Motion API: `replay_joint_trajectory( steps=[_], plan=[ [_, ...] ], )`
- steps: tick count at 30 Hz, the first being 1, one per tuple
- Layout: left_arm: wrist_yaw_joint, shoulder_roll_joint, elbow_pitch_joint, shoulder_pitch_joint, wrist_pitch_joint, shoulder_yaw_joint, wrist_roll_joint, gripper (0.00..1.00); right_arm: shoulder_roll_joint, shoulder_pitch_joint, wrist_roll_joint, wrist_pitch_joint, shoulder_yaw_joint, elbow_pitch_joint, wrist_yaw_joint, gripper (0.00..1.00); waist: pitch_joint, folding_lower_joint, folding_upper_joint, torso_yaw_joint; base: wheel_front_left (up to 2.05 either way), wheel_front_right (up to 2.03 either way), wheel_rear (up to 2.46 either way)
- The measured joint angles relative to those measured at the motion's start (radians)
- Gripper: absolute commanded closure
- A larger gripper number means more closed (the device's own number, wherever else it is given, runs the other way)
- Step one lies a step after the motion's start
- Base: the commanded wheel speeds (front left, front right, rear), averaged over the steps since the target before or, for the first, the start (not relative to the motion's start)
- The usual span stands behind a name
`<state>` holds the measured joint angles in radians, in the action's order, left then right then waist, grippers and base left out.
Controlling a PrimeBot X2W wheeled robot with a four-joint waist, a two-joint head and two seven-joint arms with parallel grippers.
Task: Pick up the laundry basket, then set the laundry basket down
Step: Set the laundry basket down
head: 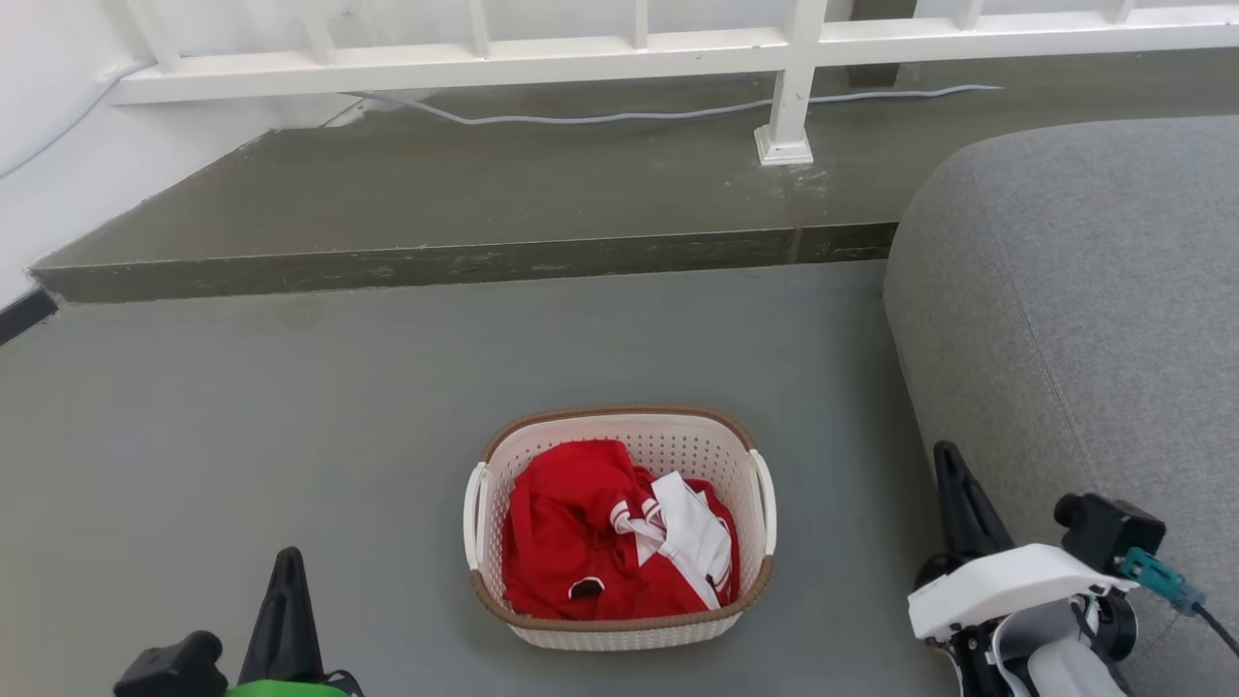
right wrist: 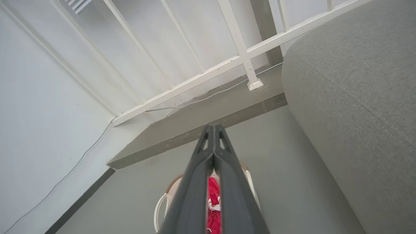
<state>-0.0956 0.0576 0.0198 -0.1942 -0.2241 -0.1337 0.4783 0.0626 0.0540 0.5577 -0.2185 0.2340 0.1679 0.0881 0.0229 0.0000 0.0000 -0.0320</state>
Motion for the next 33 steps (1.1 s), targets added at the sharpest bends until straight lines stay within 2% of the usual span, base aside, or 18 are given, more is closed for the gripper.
replay_joint_trajectory(
  steps=[33],
  plan=[
    [0.067, 0.022, 0.068, 0.072, 0.102, 0.042, 0.474, 1.0, 0.012, -0.02, 0.441, 0.105, -0.108, 0.017, -0.066, 1.0, -0.007, 0.0, 0.0, 0.012, 0.0, 0.0, 0.0]
  ],
)
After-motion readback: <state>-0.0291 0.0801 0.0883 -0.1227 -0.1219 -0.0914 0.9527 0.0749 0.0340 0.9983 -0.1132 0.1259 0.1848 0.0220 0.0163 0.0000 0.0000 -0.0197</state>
